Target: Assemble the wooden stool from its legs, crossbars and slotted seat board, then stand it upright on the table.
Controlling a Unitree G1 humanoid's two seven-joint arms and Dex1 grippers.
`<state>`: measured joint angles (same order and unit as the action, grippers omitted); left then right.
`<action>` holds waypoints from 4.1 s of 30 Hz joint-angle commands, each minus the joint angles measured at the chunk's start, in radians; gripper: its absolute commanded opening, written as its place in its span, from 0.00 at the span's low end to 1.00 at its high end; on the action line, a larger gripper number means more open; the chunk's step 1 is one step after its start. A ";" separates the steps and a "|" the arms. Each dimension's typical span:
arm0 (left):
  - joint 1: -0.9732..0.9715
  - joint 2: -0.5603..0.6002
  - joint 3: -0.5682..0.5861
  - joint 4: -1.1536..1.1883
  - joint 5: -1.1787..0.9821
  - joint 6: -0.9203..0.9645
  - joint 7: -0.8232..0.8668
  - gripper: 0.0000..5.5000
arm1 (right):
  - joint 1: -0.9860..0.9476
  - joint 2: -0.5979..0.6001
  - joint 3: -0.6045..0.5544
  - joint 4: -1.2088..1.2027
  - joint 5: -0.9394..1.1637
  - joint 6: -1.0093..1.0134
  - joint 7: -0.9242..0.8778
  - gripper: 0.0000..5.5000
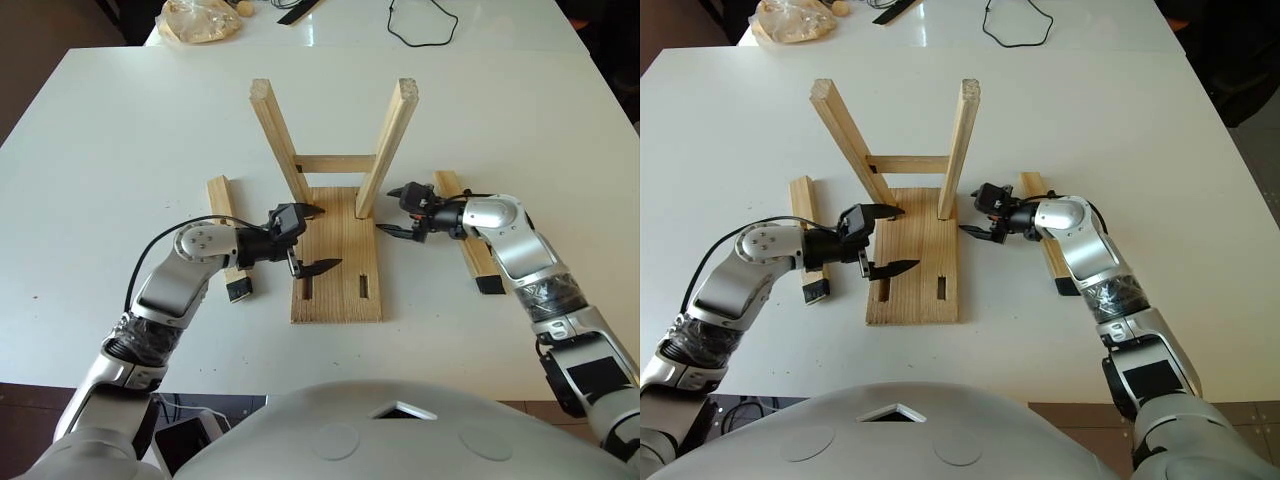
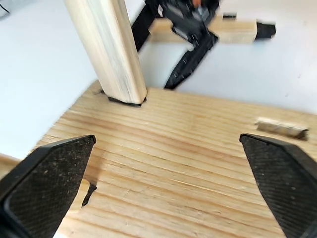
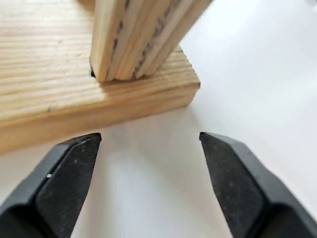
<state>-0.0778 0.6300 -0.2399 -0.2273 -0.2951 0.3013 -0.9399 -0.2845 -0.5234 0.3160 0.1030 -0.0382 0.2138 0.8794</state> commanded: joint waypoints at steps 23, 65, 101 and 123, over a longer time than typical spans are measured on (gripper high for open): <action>0.330 -0.002 0.208 -0.367 -0.089 0.132 0.224 0.98 | 0.429 -0.303 -0.500 -0.330 0.304 0.393 0.025 0.67; 0.320 -0.022 0.181 -0.303 -0.013 0.112 0.272 0.98 | 0.471 -0.257 -0.421 -0.114 0.353 0.349 -0.001 0.07; -0.494 -0.222 0.398 -0.405 -0.968 0.455 0.763 0.85 | -0.065 0.039 -0.285 -0.575 0.162 -0.340 -0.329 0.07; -0.478 -0.162 0.345 -0.383 -0.930 0.443 0.699 0.42 | -0.015 0.049 -0.258 -0.558 0.090 -0.360 -0.351 0.07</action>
<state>-0.5723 0.4569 0.1266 -0.6201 -1.2504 0.7459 -0.2092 -0.2986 -0.4711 0.0757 -0.4713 0.0846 -0.1305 0.5457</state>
